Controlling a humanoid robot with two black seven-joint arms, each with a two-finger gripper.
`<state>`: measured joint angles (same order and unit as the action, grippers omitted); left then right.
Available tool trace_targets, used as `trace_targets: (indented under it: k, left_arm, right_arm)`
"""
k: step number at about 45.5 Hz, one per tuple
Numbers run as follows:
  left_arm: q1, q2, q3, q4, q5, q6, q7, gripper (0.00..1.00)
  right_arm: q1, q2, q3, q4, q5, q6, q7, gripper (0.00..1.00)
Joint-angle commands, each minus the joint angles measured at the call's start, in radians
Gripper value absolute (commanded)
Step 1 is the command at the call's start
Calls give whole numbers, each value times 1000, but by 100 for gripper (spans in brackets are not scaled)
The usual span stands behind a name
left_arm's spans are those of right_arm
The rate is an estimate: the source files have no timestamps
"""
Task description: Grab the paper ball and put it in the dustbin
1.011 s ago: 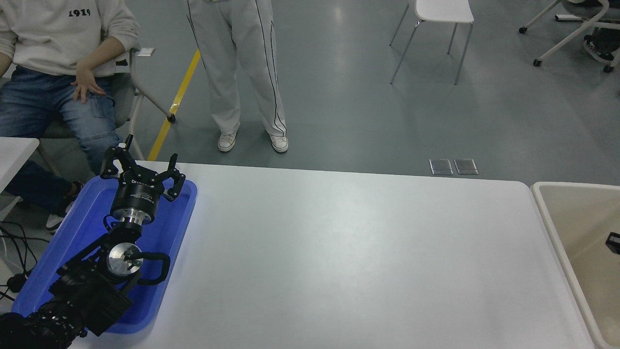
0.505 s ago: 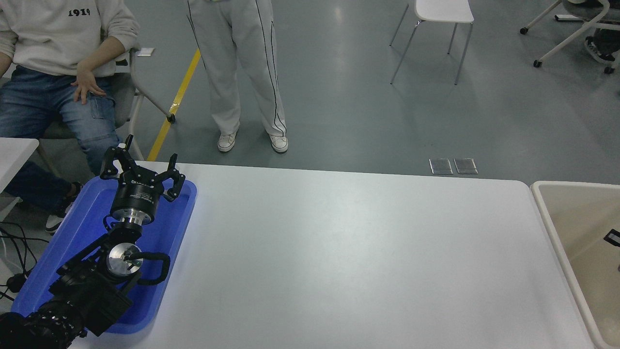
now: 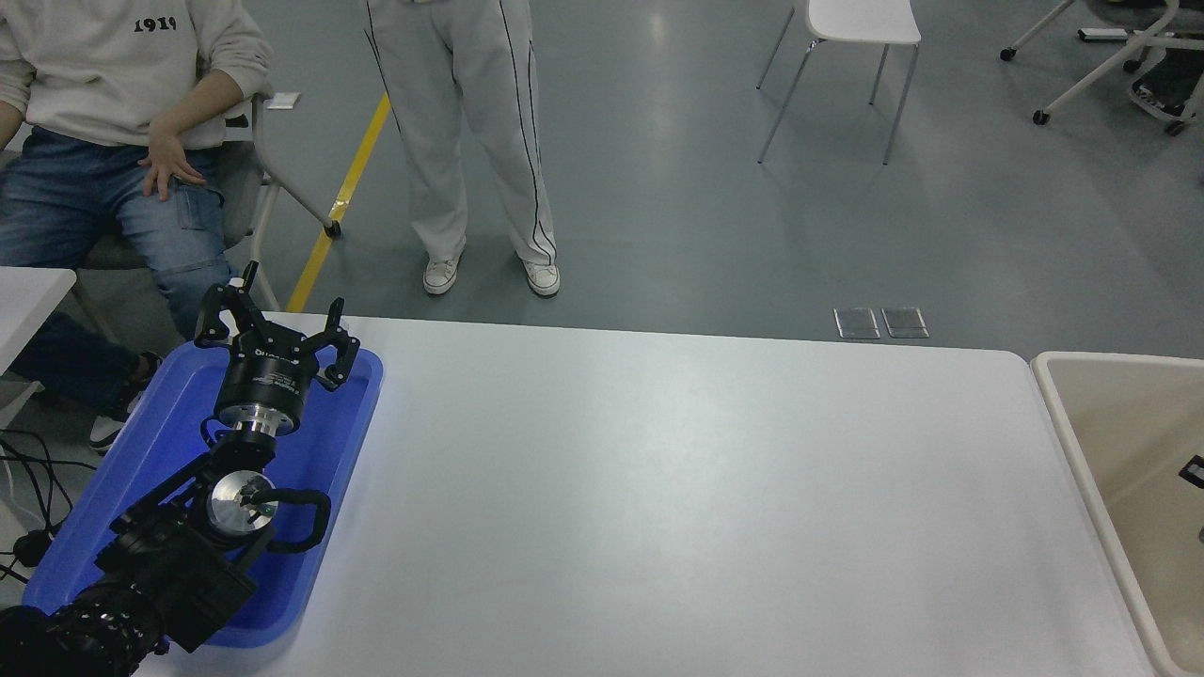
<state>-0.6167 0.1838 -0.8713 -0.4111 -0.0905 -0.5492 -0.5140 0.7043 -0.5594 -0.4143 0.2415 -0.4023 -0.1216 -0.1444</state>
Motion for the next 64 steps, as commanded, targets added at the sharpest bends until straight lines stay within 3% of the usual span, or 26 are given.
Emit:
trace_targets:
  k: [1, 20, 23, 52, 59, 64]
  left_arm:
    - [0, -1, 0, 0, 0, 0, 0, 100]
    - [2, 0, 0, 0, 0, 0, 0, 100]
    - [0, 0, 0, 0, 0, 0, 0, 100]
    - [0, -1, 0, 0, 0, 0, 0, 100]
    - [0, -1, 0, 0, 0, 0, 0, 100]
    - [0, 0, 0, 0, 0, 0, 0, 100]
  right_arm:
    - [-3, 3, -1, -22, 0, -36, 0, 90]
    - [-12, 1, 0, -18, 2, -38, 0, 94]
    - [-11, 3, 3, -14, 2, -38, 0, 99]
    - [0, 3, 9, -4, 0, -30, -1, 100]
    - [23, -14, -3, 105, -17, -27, -1, 100]
    - [87, -105, -12, 254, -13, -26, -4, 100]
